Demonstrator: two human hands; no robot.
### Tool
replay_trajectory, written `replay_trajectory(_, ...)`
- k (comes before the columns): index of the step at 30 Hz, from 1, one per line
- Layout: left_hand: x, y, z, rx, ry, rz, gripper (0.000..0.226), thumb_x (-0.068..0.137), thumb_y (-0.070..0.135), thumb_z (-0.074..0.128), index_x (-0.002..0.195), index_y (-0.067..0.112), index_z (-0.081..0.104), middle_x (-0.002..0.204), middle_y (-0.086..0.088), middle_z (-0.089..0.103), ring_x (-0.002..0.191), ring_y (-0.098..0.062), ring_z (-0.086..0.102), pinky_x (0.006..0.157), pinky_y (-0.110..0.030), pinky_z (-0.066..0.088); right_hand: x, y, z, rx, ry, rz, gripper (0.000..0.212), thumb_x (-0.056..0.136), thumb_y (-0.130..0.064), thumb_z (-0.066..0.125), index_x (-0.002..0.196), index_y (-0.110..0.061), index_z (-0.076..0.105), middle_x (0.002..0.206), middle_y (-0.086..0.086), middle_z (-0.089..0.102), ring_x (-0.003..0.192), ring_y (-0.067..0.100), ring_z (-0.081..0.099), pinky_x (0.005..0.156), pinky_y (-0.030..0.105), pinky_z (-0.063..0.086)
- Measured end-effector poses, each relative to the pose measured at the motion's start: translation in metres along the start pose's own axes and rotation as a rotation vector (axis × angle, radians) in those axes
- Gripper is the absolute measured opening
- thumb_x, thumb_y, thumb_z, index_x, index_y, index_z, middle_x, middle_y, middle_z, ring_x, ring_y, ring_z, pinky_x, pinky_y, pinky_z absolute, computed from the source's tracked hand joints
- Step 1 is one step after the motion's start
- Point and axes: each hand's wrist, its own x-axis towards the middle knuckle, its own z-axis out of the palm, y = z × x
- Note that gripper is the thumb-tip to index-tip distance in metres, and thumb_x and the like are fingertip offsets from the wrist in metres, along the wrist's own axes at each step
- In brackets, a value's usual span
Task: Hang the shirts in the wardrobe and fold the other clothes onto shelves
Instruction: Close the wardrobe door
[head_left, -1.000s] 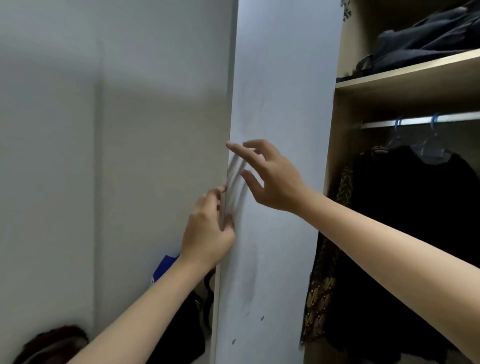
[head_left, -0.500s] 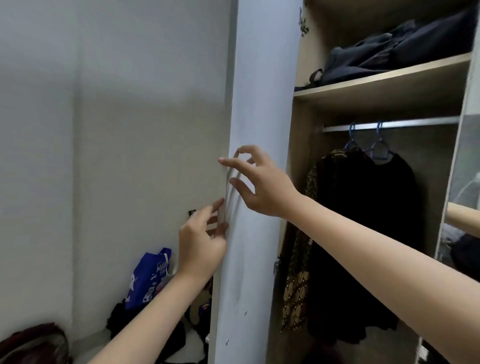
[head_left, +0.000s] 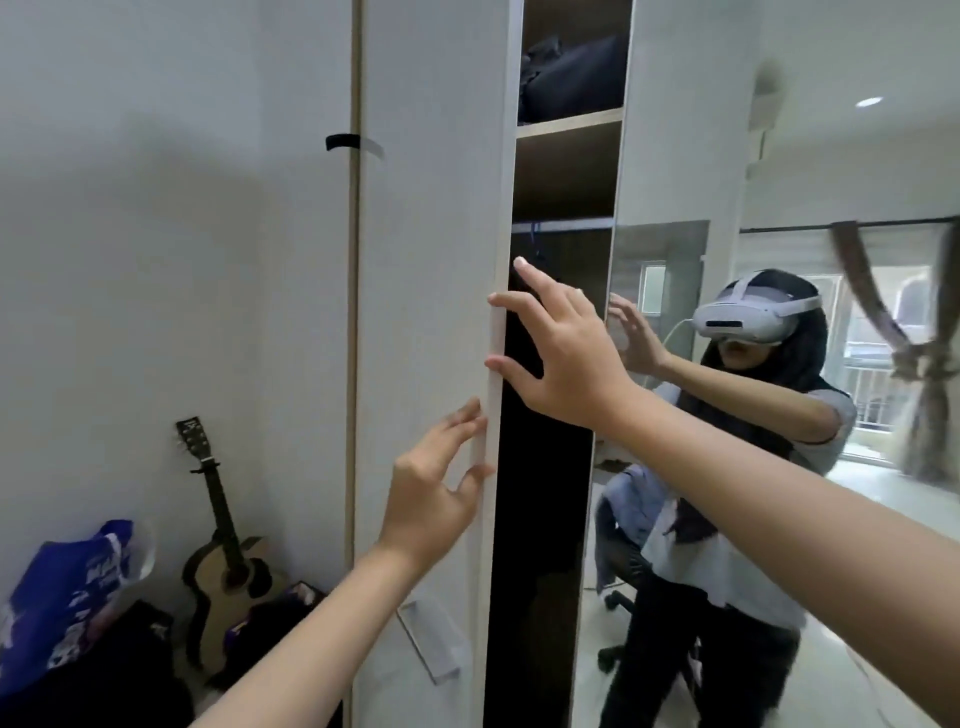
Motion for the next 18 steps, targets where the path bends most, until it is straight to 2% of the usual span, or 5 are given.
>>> replay_trajectory(3, 0.012, -0.03, 0.032, 0.221, -0.178, 0.155, 0.068, 0.081, 0.036, 0.069, 0.14, 0.017, 0.042, 0.152, 0.002, 0.032, 0.138, -0.013, 0.034, 0.11, -0.035, 0.036, -0.011, 0.03, -0.004, -0.23, -0.082, 0.082, 0.069, 0.083, -0.047, 0.061, 0.144, -0.028, 0.035, 0.158, 0.011, 0.018, 0.141, 0.033, 0.027, 0.108, 0.067, 0.019)
replay_trajectory(6, 0.021, -0.056, 0.059, 0.31, -0.375, 0.171, 0.099, 0.075, 0.049, 0.071, 0.149, 0.038, 0.007, 0.16, 0.008, -0.003, 0.147, -0.02, 0.003, 0.114, -0.054, 0.023, -0.021, 0.055, -0.001, -0.413, -0.164, 0.132, 0.08, 0.086, -0.051, 0.056, 0.151, -0.033, 0.014, 0.161, 0.005, -0.003, 0.148, 0.026, 0.002, 0.111, 0.058, -0.005)
replay_trajectory(8, 0.025, -0.066, 0.077, 0.32, -0.461, 0.095, 0.107, 0.075, 0.049, 0.071, 0.143, 0.05, -0.011, 0.155, 0.019, -0.022, 0.145, -0.015, -0.017, 0.111, -0.065, 0.015, -0.026, 0.07, 0.004, -0.485, -0.225, 0.181, 0.084, 0.087, -0.053, 0.051, 0.151, -0.034, 0.0, 0.16, 0.0, -0.013, 0.147, 0.021, -0.009, 0.11, 0.055, -0.012)
replay_trajectory(13, 0.037, -0.085, 0.115, 0.266, -0.508, 0.053, 0.106, 0.078, 0.043, 0.069, 0.138, 0.056, -0.017, 0.149, 0.025, -0.03, 0.14, -0.012, -0.029, 0.107, -0.071, 0.011, -0.028, 0.103, 0.015, -0.605, -0.326, 0.272, 0.086, 0.089, -0.058, 0.042, 0.147, -0.037, -0.017, 0.158, 0.001, -0.024, 0.146, 0.021, -0.017, 0.11, 0.055, -0.013)
replay_trajectory(18, 0.046, -0.101, 0.145, 0.253, -0.493, 0.05, 0.103, 0.08, 0.035, 0.07, 0.142, 0.05, -0.011, 0.149, 0.025, -0.031, 0.139, -0.011, -0.032, 0.102, -0.072, 0.005, -0.031, 0.123, 0.027, -0.686, -0.328, 0.321, 0.085, 0.088, -0.056, 0.043, 0.149, -0.036, -0.011, 0.156, 0.005, -0.026, 0.14, 0.017, -0.028, 0.108, 0.054, -0.02)
